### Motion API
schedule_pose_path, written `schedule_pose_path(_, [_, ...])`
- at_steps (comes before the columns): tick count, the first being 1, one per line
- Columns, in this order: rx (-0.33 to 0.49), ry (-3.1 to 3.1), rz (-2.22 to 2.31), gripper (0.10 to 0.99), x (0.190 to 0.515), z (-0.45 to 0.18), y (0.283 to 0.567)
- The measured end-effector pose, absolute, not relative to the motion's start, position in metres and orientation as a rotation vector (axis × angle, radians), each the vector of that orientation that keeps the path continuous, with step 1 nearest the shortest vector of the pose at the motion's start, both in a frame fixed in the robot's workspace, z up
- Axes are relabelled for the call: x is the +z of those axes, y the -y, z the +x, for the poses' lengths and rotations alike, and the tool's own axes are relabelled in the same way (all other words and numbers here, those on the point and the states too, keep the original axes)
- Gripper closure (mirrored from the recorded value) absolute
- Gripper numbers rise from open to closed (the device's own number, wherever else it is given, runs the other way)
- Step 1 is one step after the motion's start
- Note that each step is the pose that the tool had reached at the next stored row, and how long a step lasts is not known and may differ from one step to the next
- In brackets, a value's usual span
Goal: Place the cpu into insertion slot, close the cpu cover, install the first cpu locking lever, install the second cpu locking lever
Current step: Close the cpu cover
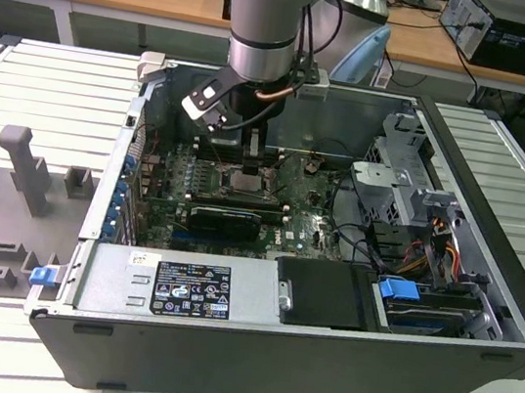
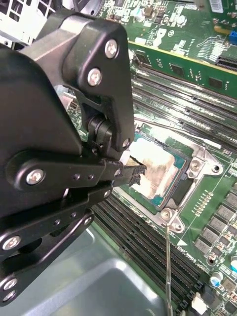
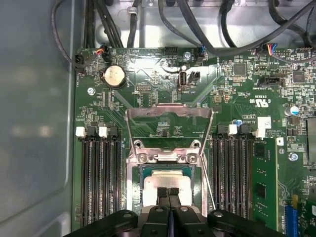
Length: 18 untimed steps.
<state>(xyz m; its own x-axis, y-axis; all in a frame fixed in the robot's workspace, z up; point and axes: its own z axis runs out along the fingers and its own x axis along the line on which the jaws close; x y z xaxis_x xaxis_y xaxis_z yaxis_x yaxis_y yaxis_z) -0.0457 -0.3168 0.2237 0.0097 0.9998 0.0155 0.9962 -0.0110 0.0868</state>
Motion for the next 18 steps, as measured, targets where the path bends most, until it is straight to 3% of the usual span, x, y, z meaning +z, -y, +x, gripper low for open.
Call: schedule_pose_path(18, [0.111,-2.171,2.197,0.98,0.2257,-0.0457,0.3168])
